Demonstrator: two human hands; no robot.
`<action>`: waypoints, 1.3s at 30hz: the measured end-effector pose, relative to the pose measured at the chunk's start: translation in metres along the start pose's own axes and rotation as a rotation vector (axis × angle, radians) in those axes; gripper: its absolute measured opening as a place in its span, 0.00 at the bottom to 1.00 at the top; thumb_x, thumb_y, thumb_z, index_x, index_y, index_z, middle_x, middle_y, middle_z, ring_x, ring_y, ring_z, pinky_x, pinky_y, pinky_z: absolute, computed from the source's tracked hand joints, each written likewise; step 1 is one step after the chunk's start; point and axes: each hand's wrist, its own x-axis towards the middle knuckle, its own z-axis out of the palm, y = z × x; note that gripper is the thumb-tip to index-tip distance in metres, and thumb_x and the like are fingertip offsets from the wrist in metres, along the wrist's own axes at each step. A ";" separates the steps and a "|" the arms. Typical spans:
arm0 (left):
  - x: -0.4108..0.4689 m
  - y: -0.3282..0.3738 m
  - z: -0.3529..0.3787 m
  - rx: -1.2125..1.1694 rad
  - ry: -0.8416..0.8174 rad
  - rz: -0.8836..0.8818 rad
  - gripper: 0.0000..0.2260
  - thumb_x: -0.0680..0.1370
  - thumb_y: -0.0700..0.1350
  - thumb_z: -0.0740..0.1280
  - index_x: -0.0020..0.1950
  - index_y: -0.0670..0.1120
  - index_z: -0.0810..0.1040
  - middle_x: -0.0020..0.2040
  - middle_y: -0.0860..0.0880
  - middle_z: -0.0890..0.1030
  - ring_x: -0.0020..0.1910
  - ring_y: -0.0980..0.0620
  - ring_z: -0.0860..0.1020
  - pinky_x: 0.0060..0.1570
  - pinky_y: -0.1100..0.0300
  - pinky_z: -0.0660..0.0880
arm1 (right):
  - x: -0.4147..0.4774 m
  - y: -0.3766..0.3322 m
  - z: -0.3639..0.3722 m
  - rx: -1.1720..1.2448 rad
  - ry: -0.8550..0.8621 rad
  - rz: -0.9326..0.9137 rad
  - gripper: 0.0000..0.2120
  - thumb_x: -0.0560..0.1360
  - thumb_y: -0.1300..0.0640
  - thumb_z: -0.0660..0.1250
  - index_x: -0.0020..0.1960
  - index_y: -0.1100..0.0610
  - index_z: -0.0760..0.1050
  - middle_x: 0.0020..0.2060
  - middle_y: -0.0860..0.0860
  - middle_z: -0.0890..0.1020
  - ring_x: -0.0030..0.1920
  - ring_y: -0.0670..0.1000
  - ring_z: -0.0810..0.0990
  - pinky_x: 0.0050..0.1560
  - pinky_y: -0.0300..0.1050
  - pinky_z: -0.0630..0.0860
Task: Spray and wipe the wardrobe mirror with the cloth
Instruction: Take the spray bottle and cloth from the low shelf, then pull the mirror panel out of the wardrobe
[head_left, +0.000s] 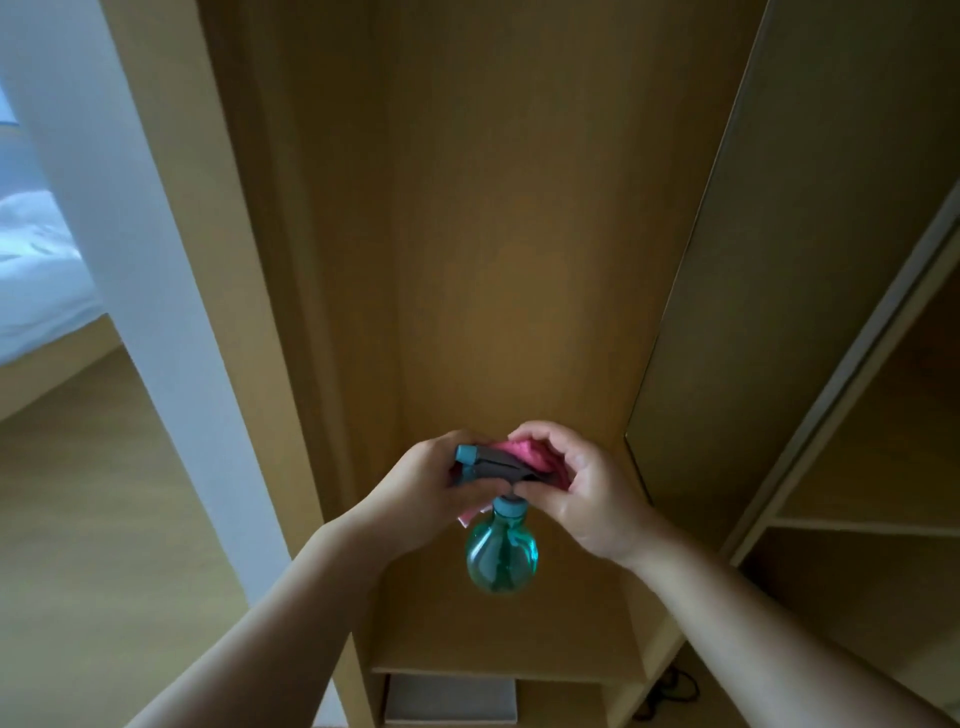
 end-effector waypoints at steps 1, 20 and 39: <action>0.006 0.018 -0.011 -0.003 0.009 0.013 0.09 0.74 0.45 0.74 0.48 0.58 0.78 0.42 0.54 0.84 0.37 0.54 0.83 0.34 0.65 0.78 | 0.008 -0.021 -0.009 -0.004 0.002 -0.008 0.20 0.72 0.66 0.70 0.57 0.44 0.76 0.51 0.44 0.82 0.56 0.49 0.81 0.57 0.45 0.79; 0.074 0.206 -0.056 0.058 0.088 0.160 0.04 0.76 0.45 0.71 0.47 0.50 0.77 0.35 0.51 0.85 0.29 0.49 0.83 0.25 0.60 0.78 | -0.009 -0.189 -0.166 -0.528 0.485 0.067 0.19 0.78 0.49 0.66 0.68 0.49 0.71 0.52 0.38 0.77 0.53 0.37 0.76 0.53 0.33 0.75; 0.101 0.236 -0.017 0.089 0.116 0.121 0.05 0.75 0.46 0.72 0.49 0.52 0.78 0.38 0.55 0.85 0.31 0.51 0.83 0.26 0.63 0.77 | 0.033 -0.152 -0.277 -0.475 0.754 0.367 0.22 0.80 0.58 0.63 0.73 0.52 0.64 0.66 0.51 0.76 0.64 0.53 0.77 0.53 0.41 0.73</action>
